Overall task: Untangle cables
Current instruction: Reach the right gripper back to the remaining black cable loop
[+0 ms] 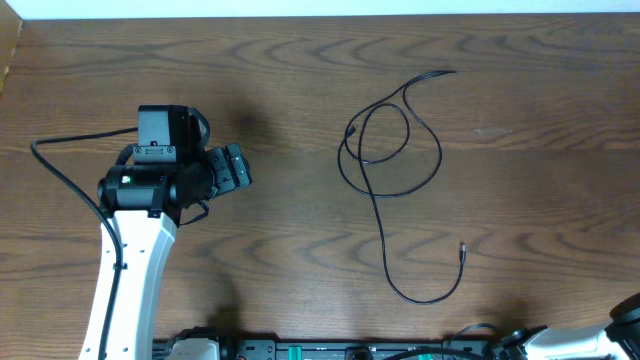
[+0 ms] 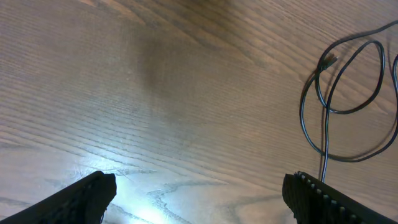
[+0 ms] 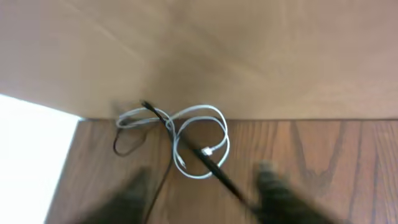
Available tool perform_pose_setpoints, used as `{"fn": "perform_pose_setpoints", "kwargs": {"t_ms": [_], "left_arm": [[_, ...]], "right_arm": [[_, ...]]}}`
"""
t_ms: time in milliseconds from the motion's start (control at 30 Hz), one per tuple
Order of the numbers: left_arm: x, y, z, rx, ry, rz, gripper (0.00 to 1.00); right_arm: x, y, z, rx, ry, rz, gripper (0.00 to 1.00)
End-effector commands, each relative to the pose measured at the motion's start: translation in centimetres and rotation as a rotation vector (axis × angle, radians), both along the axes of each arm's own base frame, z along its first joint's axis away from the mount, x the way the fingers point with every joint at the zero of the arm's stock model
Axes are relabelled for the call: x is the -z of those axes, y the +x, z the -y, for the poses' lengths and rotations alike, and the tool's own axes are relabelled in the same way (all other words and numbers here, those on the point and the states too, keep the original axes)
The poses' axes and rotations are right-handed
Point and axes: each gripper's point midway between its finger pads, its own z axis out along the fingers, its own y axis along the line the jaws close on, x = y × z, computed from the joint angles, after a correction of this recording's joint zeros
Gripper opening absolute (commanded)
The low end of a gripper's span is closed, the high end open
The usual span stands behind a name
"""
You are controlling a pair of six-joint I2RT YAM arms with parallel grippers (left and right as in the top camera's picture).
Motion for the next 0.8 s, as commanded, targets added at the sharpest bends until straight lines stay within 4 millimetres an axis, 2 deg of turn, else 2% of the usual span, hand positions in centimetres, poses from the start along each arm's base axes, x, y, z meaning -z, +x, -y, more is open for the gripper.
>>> {"fn": "perform_pose_setpoints", "kwargs": {"t_ms": [0,33,200,300,433,533,667,767], "left_arm": [[0.0,-0.2,0.0,0.003,0.002,-0.003,0.92],[0.0,-0.2,0.0,0.003,0.002,-0.003,0.92],[0.0,-0.2,0.0,0.002,0.002,-0.003,0.91],[0.0,-0.2,0.2,0.004,-0.006,-0.003,0.92],[-0.2,0.0,0.5,0.012,-0.022,0.008,0.92],[-0.3,0.3,0.5,0.015,-0.021,0.023,0.92],[-0.5,0.8,0.5,0.015,-0.02,0.04,0.92],[-0.2,1.2,0.2,0.008,-0.008,0.039,0.9]], "right_arm": [[3.0,0.8,0.0,-0.068,0.046,-0.063,0.85],[3.6,0.9,-0.1,-0.08,0.056,-0.072,0.99],[5.0,1.6,-0.6,-0.124,0.096,-0.071,0.99],[4.7,2.2,-0.9,-0.165,0.093,-0.05,0.99],[3.7,4.8,-2.2,-0.347,0.047,-0.013,0.98],[2.3,8.0,-4.7,-0.582,-0.025,0.03,0.95],[0.4,12.2,-10.0,-0.876,-0.071,0.138,0.9],[0.1,14.7,-14.8,-1.034,-0.019,0.206,0.69]]}}
